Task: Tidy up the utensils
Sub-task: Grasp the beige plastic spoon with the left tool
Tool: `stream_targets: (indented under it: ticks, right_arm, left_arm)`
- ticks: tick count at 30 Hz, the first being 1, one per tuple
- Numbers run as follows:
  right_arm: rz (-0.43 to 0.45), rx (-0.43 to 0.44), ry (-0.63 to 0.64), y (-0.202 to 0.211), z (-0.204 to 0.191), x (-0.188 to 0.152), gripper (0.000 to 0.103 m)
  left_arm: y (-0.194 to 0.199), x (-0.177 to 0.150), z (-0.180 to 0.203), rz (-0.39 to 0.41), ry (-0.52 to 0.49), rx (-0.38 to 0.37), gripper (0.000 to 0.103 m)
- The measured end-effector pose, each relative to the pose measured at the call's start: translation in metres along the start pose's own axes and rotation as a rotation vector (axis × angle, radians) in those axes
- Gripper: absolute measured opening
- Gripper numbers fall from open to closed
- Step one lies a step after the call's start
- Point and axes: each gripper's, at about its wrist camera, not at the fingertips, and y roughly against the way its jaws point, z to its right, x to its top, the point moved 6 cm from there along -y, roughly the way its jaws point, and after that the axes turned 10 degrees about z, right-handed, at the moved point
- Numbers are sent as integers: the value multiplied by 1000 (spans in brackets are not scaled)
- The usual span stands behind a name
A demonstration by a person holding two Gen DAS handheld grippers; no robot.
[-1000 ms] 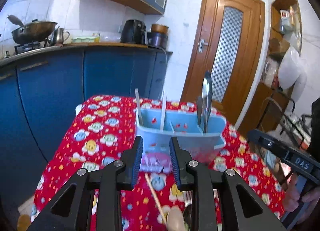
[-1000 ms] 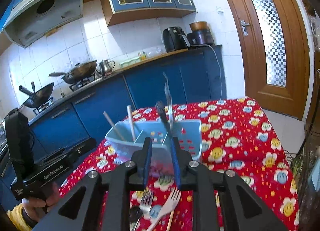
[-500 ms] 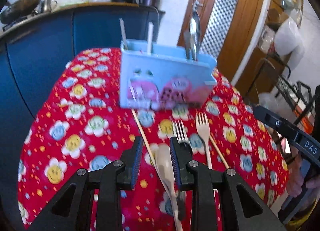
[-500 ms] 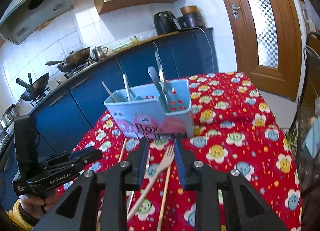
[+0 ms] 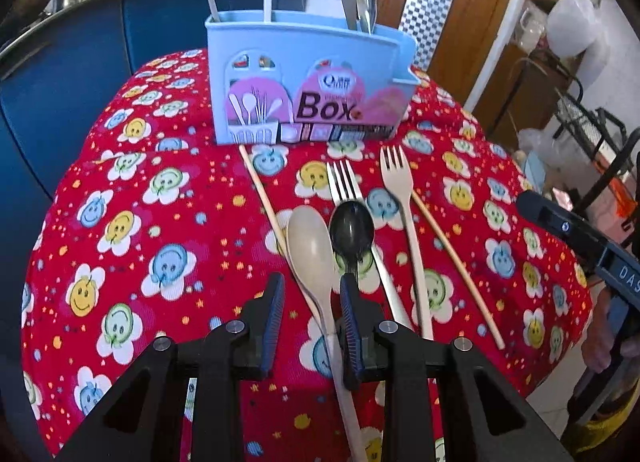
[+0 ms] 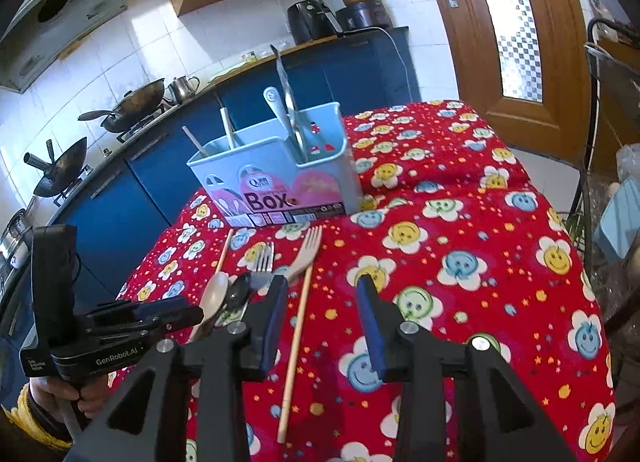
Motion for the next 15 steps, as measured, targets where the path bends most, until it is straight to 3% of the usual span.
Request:
stream_targets:
  ticks: [7,13,15]
  right_arm:
    - [-17,2,-23,0,7,-6,41]
    - [-18,5,-34,0,10,-8,41]
    - [-19,4,-34,0,10,-9,41]
  left_arm:
    - [-3,-6,-3,-18,-2,31,29]
    - [-7,-11,2,-34,12,8,29]
    - [-7,-10,2,-30,22,-2,24]
